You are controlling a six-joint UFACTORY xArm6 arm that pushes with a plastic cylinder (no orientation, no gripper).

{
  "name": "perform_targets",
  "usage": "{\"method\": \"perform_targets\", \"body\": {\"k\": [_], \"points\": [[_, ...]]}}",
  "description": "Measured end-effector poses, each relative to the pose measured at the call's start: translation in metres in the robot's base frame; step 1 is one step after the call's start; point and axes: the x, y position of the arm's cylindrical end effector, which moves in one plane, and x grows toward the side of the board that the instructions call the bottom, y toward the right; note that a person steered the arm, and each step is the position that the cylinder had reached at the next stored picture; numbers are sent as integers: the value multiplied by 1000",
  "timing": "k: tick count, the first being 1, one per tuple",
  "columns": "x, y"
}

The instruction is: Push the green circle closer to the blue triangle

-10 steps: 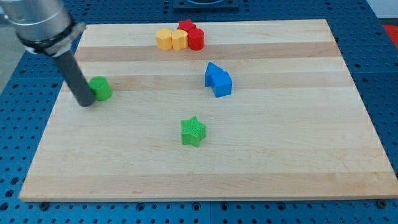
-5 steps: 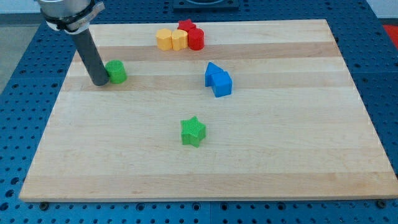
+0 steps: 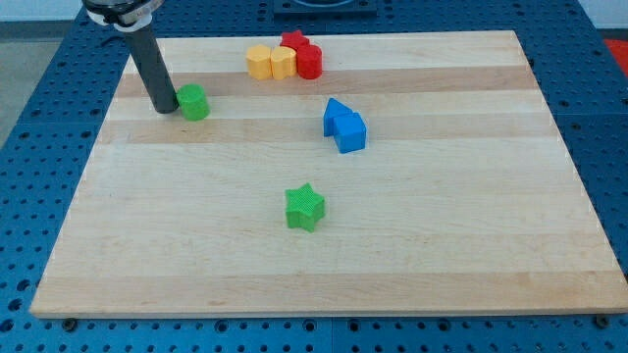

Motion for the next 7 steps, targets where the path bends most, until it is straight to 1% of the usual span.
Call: {"method": "perform_targets", "body": {"k": [1,4,5,6,7], "points": [[-2,10],[-2,124],[4,143],[19,148],[37,165]]}}
